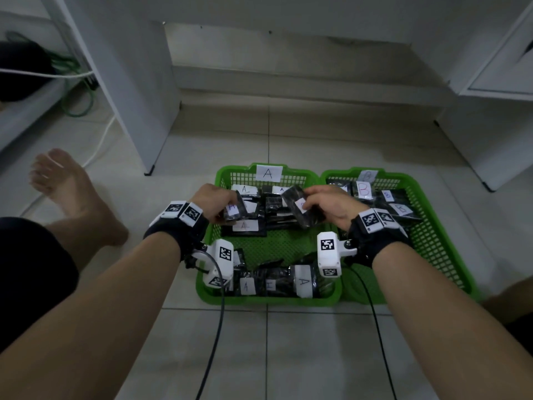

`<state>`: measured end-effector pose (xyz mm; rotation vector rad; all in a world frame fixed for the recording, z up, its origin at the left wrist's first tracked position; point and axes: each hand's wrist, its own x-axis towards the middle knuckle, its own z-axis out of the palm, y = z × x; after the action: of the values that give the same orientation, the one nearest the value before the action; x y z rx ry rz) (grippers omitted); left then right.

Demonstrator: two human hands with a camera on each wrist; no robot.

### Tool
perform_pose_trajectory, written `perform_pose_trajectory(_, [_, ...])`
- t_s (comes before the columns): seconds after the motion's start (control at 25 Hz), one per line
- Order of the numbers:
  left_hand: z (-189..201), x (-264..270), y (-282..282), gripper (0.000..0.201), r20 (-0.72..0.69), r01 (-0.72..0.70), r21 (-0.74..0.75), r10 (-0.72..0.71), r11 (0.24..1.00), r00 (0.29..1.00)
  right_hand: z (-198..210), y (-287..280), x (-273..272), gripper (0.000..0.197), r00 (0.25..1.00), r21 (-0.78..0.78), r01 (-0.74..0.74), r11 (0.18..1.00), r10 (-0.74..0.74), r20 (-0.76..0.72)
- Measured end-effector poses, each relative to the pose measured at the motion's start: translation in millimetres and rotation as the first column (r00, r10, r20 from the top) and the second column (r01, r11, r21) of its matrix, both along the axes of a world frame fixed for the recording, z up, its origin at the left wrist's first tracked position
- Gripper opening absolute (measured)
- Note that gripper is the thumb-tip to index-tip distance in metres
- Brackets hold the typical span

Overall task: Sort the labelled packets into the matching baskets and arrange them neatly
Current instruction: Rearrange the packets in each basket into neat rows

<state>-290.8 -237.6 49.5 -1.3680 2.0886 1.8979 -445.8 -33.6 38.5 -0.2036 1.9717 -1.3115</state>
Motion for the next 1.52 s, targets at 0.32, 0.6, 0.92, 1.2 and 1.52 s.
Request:
perform_pose_trajectory(0.32, [-37, -22, 14, 0.005, 0.037, 0.046, 0.135, -0.051, 0.990, 0.998, 9, -2, 3, 0.034, 0.879, 0.325, -0.148, 0.934, 0.274, -0.390])
perform_pose_trajectory(0.6, [-31, -24, 17, 0.007, 0.028, 0.152, -0.263, -0.149, 0.953, 0.988, 12, 0, -4, 0.033, 0.914, 0.262, -0.139, 0.955, 0.226, -0.338])
perform_pose_trajectory(0.92, [-42, -32, 29, 0.029, 0.313, 0.559, -0.533, -0.466, 0.635, 0.827, 4, -7, -5, 0.059, 0.828, 0.329, -0.091, 0.940, 0.254, -0.499])
perform_pose_trajectory(1.2, [-43, -25, 20, 0.026, 0.271, 0.525, -0.562, -0.458, 0.639, 0.847, -6, -21, -13, 0.052, 0.552, 0.505, -0.117, 0.855, 0.479, -0.683])
perform_pose_trajectory(1.52, [-38, -37, -2, 0.028, -0.275, -0.030, 0.001, 0.029, 1.000, 0.961, -29, -53, -29, 0.020, 0.327, 0.667, -0.049, 0.744, 0.643, -0.693])
